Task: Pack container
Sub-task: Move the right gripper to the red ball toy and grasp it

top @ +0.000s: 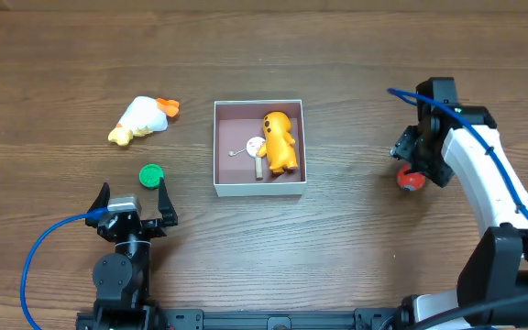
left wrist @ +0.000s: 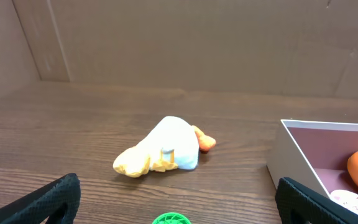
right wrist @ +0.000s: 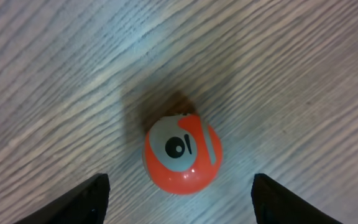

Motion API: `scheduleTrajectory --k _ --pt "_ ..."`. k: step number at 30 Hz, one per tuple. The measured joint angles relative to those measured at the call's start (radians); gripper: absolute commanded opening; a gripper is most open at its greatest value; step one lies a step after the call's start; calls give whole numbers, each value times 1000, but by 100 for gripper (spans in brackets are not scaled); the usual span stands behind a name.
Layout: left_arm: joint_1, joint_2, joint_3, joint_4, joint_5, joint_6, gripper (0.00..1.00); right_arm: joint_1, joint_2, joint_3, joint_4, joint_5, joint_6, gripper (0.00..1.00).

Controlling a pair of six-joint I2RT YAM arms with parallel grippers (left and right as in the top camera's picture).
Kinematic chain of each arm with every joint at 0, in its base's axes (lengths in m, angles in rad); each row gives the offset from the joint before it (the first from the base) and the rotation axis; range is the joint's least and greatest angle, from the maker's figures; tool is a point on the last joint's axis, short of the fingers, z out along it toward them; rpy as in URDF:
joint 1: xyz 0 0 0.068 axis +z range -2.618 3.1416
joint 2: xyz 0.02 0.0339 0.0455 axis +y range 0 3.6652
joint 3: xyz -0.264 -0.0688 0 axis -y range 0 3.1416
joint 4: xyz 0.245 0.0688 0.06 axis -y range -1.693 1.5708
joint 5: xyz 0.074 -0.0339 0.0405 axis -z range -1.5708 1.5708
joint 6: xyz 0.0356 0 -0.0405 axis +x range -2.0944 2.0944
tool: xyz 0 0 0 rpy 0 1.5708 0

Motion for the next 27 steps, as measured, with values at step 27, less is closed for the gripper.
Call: scheduleTrajectory --k 27 --pt "0 0 0 0 0 0 100 -92 0 -190 219 -63 -51 43"
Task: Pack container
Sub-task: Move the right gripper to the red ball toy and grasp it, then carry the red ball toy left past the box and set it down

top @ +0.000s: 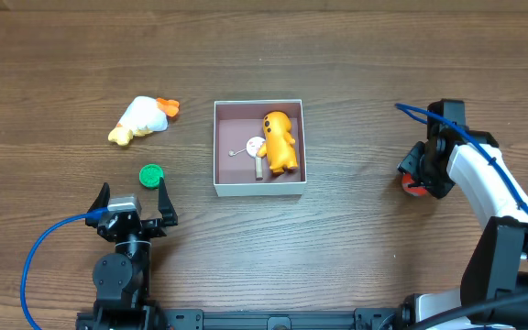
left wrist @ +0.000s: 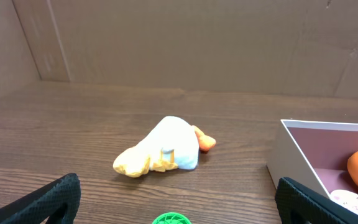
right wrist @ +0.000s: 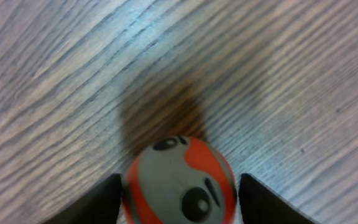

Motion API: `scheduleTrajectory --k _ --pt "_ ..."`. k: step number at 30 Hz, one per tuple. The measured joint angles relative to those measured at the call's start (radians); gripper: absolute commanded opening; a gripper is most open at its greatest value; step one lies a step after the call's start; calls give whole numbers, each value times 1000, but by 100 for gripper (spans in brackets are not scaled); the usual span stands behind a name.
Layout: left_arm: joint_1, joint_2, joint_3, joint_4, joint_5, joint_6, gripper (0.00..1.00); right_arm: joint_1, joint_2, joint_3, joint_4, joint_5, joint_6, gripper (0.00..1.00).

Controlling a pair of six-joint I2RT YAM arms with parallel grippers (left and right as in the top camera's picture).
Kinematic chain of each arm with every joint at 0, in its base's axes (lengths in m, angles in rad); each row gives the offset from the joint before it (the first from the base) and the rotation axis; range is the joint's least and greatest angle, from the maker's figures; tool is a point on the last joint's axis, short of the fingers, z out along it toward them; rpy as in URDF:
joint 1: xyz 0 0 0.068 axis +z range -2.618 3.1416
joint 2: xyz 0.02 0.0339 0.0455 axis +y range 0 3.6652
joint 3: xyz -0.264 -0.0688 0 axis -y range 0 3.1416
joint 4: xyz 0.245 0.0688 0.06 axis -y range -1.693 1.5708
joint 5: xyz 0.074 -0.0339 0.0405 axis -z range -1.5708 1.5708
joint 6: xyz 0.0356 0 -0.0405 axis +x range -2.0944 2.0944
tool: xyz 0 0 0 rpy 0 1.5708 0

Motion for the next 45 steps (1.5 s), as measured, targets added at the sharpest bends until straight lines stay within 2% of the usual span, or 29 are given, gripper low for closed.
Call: scheduleTrajectory --k 3,5,6,14,19,23,30,37,45 --pt "0 0 0 0 0 0 100 0 0 -13 18 0 -6 27" --pt "0 0 0 0 0 0 100 0 0 -16 22 0 -7 8" --pt "0 0 0 0 0 0 100 0 0 -16 22 0 -4 4" --pt "0 0 0 0 0 0 100 0 -4 -14 0 1 -3 4" --pt "0 0 0 0 0 0 100 0 -4 36 -125 -9 -2 4" --pt "0 0 0 0 0 0 100 19 -8 161 -201 -58 -23 4" --pt "0 0 0 0 0 0 100 203 -71 373 -288 -198 -157 4" --pt "0 0 0 0 0 0 100 484 -108 401 -304 -245 -287 4" --pt "0 0 0 0 0 0 100 710 -108 401 -280 -247 -369 4"
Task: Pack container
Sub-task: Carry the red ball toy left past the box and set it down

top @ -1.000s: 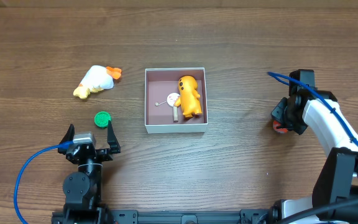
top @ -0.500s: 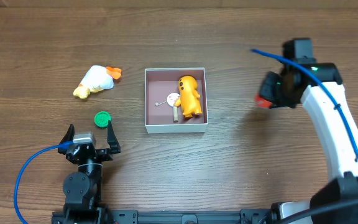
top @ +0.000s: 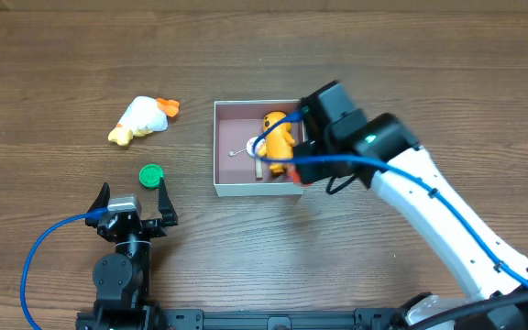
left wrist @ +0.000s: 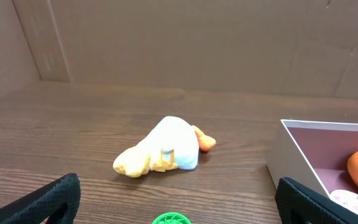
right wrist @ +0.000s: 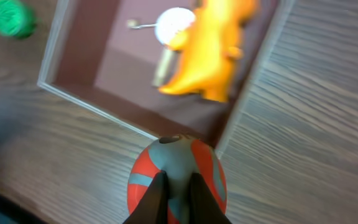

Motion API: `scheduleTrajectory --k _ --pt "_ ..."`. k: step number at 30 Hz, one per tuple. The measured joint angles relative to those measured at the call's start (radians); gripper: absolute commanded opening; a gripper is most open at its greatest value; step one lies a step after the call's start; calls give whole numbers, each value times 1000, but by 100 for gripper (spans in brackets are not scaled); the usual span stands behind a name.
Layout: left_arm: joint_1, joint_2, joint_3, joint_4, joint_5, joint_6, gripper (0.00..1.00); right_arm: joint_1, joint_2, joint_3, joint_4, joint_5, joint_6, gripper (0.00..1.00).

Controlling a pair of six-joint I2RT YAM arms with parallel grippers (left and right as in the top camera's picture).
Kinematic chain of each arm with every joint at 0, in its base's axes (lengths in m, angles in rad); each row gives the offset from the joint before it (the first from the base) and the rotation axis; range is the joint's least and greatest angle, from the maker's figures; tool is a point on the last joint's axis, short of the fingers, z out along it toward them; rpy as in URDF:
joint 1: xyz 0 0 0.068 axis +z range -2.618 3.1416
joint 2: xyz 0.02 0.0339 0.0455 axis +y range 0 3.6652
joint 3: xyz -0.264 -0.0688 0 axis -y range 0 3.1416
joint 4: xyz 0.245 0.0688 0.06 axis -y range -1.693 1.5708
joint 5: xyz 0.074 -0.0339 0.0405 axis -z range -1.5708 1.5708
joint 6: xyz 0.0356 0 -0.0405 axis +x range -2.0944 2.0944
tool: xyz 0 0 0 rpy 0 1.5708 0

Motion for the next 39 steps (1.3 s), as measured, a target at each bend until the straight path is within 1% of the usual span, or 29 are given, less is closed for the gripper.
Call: scheduleTrajectory --k 5,9,15,16,18,20,21,24,29,31,35,39 --pt "0 0 0 0 0 0 100 63 3 0 58 24 -16 4" --pt "0 0 0 0 0 0 100 68 20 0 97 47 -20 4" --pt "0 0 0 0 0 0 100 68 91 0 147 72 -20 4" --pt "0 0 0 0 0 0 100 68 102 0 146 76 -20 11" --pt "0 0 0 0 0 0 100 68 114 0 146 80 -15 15" --pt "0 0 0 0 0 0 100 68 117 0 143 102 -15 27" --pt "0 0 0 0 0 0 100 68 117 0 143 117 -3 29" --pt "0 0 0 0 0 0 100 63 117 0 144 176 23 29" --pt "0 0 0 0 0 0 100 13 117 0 138 198 57 29" --pt "0 0 0 0 0 0 100 -17 117 0 131 193 67 39" --pt "0 0 0 0 0 0 100 -59 117 0 114 163 82 47" --pt "0 0 0 0 0 0 100 -67 117 0 90 140 85 55"
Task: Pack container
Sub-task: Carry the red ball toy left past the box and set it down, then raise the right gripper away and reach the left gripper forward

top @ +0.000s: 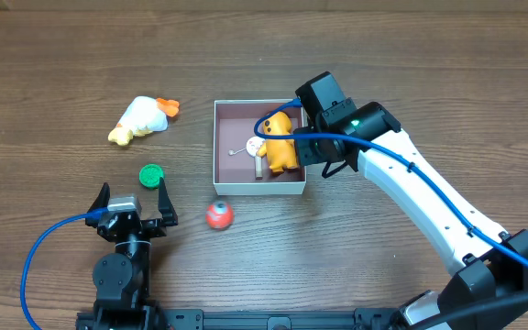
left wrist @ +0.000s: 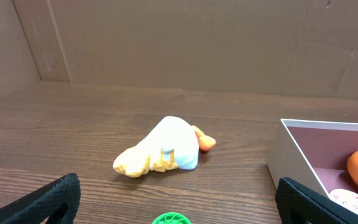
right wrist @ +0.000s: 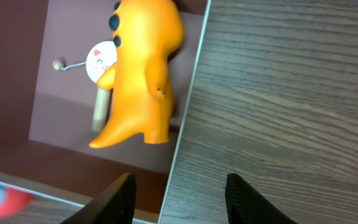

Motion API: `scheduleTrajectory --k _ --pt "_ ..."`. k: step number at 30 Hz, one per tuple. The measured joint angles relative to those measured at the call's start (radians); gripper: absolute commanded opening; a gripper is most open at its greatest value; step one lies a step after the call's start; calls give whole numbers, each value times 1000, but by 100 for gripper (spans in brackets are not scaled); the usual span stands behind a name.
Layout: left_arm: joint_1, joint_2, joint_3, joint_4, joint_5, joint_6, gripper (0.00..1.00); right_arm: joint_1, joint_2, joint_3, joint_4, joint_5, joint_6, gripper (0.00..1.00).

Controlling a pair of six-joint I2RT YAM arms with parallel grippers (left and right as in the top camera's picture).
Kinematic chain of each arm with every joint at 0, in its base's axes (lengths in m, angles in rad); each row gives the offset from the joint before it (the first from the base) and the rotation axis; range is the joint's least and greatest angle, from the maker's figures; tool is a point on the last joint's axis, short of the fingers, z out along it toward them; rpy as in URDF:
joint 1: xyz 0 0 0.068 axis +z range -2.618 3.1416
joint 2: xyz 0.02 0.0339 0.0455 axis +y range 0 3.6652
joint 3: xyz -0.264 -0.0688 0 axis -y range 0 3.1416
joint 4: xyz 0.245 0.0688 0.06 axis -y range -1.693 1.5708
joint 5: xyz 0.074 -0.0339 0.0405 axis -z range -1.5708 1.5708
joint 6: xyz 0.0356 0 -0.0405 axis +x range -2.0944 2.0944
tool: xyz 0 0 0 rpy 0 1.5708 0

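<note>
The white box with a maroon floor holds an orange dinosaur toy and a white-disc keychain. A red-orange ball lies on the table outside the box, just past its front wall; its edge shows in the right wrist view. My right gripper hangs open over the box's right wall, beside the dinosaur, holding nothing. A white duck plush and a green cap lie left of the box. My left gripper is open near the cap.
The left arm's base sits at the table's front left with a blue cable. The right arm stretches from the front right corner across to the box. Brown walls stand behind the table in the left wrist view.
My right gripper was shut on the ball over the box's front right corner. Now it is open and empty, and the ball lies on the table in front of the box's left part.
My right gripper was open above the ball on the right side of the table, then lower with its fingers on either side of the ball. Later it held the ball over the box's front edge. Now the ball lies outside the box. The left arm stayed still.
</note>
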Motion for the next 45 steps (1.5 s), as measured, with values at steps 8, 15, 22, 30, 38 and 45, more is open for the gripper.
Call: scheduleTrajectory --k 8,15,22,30,38,45 --pt "0 0 0 0 0 0 100 -63 0 0 -24 6 94 62" --pt "0 0 0 0 0 0 100 -154 0 0 -90 29 130 67" --pt "0 0 0 0 0 0 100 -234 0 0 -106 51 144 98" --pt "0 0 0 0 0 0 100 -417 0 0 -103 65 159 100" --pt "0 0 0 0 0 0 100 -497 0 0 -99 70 157 100" --pt "0 0 0 0 0 0 100 -499 0 0 -98 69 157 100"
